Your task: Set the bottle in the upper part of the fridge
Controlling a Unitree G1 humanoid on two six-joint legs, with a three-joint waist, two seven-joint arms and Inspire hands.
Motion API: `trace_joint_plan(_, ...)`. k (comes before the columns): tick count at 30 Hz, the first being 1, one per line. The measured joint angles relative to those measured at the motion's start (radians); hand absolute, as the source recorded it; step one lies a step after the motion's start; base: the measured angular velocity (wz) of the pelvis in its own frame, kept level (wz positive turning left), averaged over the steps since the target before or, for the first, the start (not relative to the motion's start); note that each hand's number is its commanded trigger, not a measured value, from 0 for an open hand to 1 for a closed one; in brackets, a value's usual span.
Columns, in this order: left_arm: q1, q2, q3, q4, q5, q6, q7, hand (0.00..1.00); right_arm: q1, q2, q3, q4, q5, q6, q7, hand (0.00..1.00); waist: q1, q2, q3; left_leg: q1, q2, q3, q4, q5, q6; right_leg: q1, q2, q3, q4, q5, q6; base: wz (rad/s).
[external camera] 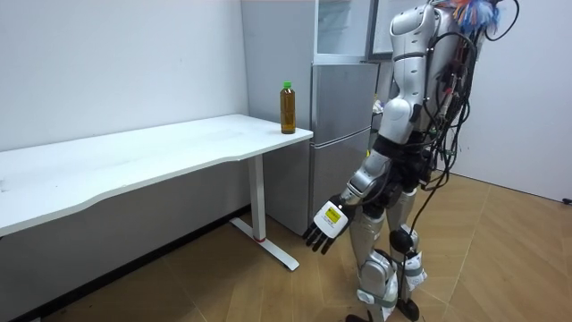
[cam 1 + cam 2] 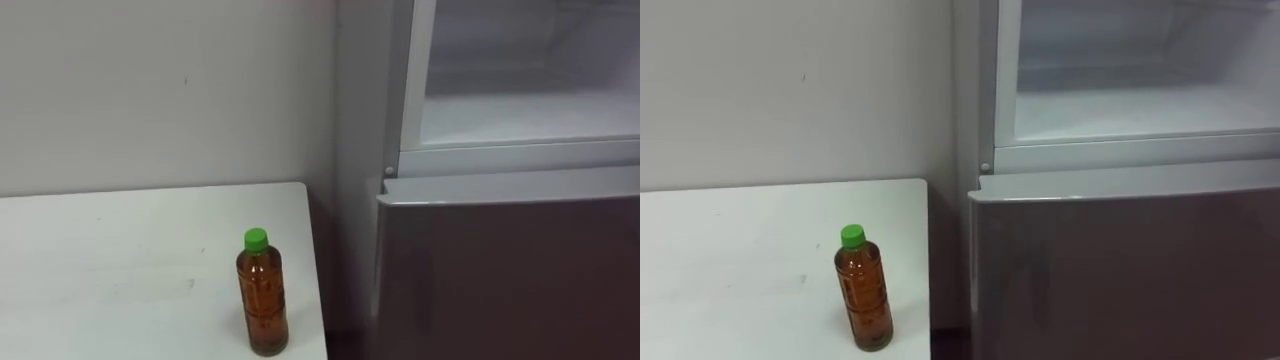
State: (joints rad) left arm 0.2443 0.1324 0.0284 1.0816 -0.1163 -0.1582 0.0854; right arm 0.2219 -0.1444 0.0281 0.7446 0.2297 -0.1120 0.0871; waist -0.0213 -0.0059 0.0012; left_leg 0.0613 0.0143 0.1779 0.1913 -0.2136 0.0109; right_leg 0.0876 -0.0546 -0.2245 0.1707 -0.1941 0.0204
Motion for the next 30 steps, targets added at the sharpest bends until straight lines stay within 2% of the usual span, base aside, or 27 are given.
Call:
trace_joint_plan(4, 0.01, 0.0, 0.0, -0.016, 0.0, 0.0, 0.0, 0.0, 0.005, 0.0, 0.0, -0.207, 0.0, -0.002, -0.004, 0.0, 0.002, -0.003, -0.0005, 0.002, 0.0, 0.001, 0.0, 0.0, 0.0, 0.0, 0.001, 0.001, 0.001, 0.0, 0.0, 0.0)
trace_joint_plan(13, 0.025, 0.001, 0.004, -0.045, 0.001, 0.006, -0.014, 0.0, 0.019, -0.008, 0.017, -0.406, 0.001, 0.004, -0.001, 0.0, 0.004, -0.01, -0.0025, -0.004, -0.001, 0.002, -0.004, 0.0, 0.0, -0.002, 0.0, 0.0, -0.001, 0.0, 0.0, 0.0)
trace_joint_plan(23, 0.018, 0.003, 0.006, -0.045, 0.002, 0.006, -0.008, 0.0, 0.019, -0.008, 0.032, -0.491, 0.001, 0.003, 0.017, 0.0, 0.032, -0.019, -0.0081, -0.006, -0.001, 0.001, -0.003, 0.0, 0.0, -0.003, 0.0, 0.001, 0.004, 0.0, 0.0, 0.0)
trace_joint_plan(30, 0.013, 0.02, 0.004, -0.045, 0.033, 0.006, -0.021, 0.0, -0.026, -0.01, 0.049, -0.63, 0.006, 0.003, 0.016, 0.0, 0.044, -0.025, -0.0022, -0.019, -0.001, -0.002, 0.007, 0.001, 0.001, -0.012, -0.003, -0.001, 0.021, -0.001, 0.0, 0.0)
